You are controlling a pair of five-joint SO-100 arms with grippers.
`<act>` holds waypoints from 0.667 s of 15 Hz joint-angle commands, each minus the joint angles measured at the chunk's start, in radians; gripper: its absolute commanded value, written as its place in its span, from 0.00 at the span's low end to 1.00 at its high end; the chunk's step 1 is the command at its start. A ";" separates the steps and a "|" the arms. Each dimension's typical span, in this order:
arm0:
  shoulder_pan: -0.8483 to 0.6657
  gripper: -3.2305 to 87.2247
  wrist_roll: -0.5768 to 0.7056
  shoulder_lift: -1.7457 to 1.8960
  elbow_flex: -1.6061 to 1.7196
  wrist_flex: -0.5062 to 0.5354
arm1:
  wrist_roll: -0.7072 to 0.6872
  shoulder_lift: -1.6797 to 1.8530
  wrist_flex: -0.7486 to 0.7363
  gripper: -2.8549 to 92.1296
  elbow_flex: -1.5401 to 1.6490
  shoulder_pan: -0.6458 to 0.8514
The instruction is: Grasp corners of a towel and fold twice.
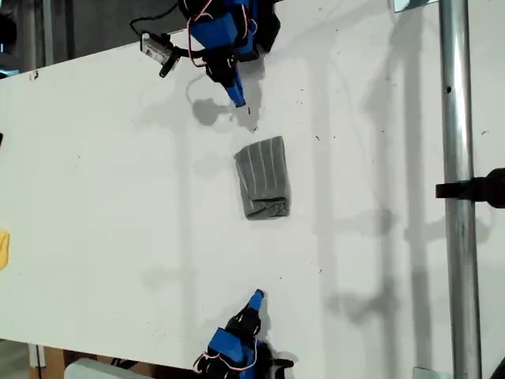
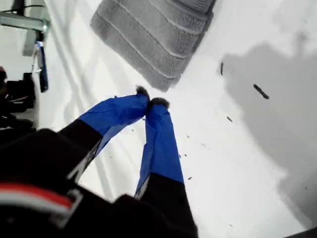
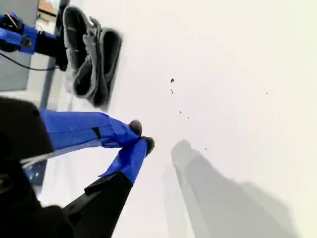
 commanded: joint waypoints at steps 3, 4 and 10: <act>-0.018 0.03 0.028 0.005 0.006 0.003 | 0.170 0.054 0.020 0.13 0.178 -0.011; -0.018 0.03 0.028 0.005 0.006 0.003 | 0.143 0.054 0.031 0.14 0.163 0.005; -0.018 0.03 0.028 0.005 0.006 0.005 | -0.025 0.054 0.052 0.14 0.172 0.301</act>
